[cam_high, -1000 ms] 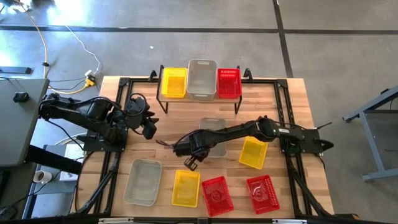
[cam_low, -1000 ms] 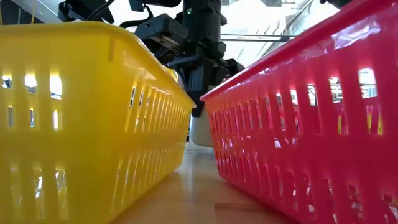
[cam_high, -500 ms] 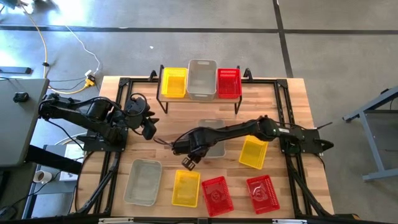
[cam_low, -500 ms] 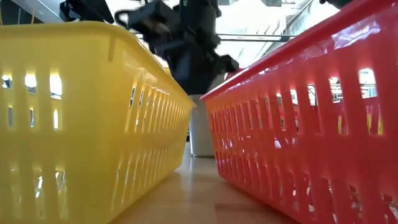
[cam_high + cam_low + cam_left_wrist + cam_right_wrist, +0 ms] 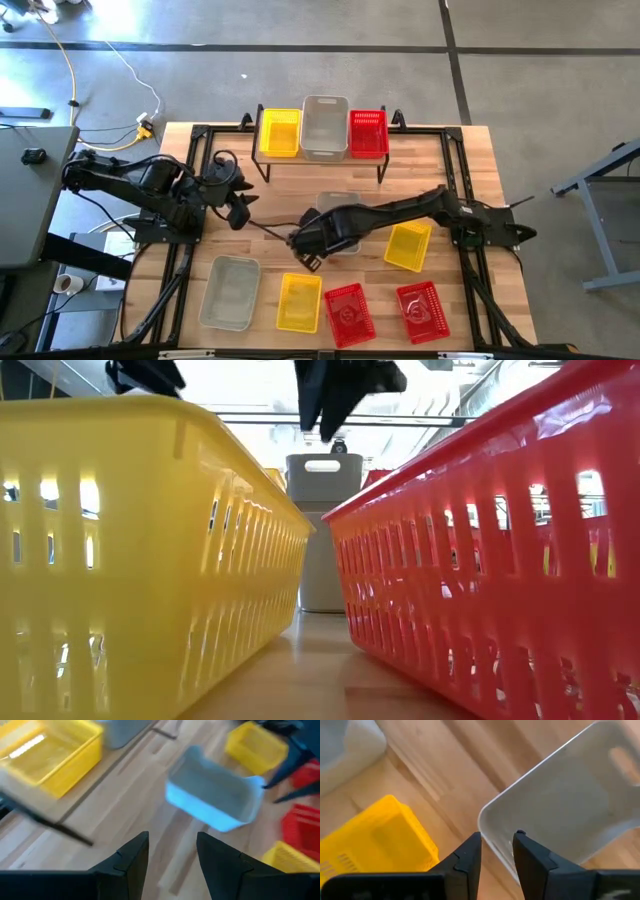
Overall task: Stack baskets on shelf by color
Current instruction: Stack the top gray bin on top of the gray bin on the shelf
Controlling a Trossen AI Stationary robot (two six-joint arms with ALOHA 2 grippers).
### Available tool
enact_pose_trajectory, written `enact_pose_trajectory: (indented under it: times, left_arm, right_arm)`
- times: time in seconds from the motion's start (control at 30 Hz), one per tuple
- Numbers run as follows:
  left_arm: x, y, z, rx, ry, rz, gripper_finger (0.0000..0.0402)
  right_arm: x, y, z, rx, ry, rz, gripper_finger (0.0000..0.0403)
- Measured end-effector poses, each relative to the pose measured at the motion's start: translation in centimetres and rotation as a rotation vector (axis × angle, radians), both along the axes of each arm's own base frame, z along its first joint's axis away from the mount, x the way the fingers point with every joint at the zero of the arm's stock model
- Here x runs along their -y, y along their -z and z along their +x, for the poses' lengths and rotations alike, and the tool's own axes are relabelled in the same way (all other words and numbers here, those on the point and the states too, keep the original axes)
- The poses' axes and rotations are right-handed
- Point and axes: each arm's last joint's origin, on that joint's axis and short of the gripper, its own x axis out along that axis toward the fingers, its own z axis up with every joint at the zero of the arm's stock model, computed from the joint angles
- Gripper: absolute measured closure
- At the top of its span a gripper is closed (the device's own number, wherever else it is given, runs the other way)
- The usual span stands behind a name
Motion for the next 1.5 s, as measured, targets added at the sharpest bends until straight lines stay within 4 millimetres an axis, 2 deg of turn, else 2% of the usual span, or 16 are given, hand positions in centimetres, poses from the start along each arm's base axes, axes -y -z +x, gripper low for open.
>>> enact_pose_trajectory:
  times: [0.3, 0.67, 0.83, 1.1, 1.33, 1.5]
  left_arm:
    - [1.5, -0.7, 2.5, 0.128, 0.188, 0.025, 0.0245]
    - [2.8, 1.1, 6.7, 0.093, 0.332, 0.082, 0.0244]
    - [3.4, 1.8, 8.8, 0.118, 0.428, 0.085, 0.0224]
    - [3.7, 3.8, 11.8, 0.112, 0.461, 0.137, 0.0182]
    - [3.5, 6.7, 14.0, 0.022, 0.46, 0.131, 0.0183]
    - [3.8, 8.6, 15.6, 0.01, 0.505, 0.099, 0.0189]
  right_arm:
    - [0.5, -4.2, -2.7, 0.1, 0.089, -0.12, 0.0306]
    - [2.2, -8.9, -6.7, 0.177, 0.161, -0.25, 0.0307]
    - [3.0, -11.1, -8.3, 0.24, 0.167, -0.293, 0.0307]
    - [5.0, -14.3, -11.1, 0.325, 0.188, -0.383, 0.0307]
    - [7.2, -16.1, -12.8, 0.342, 0.19, -0.411, 0.0307]
    - [8.4, -16.3, -13.0, 0.321, 0.186, -0.445, 0.0307]
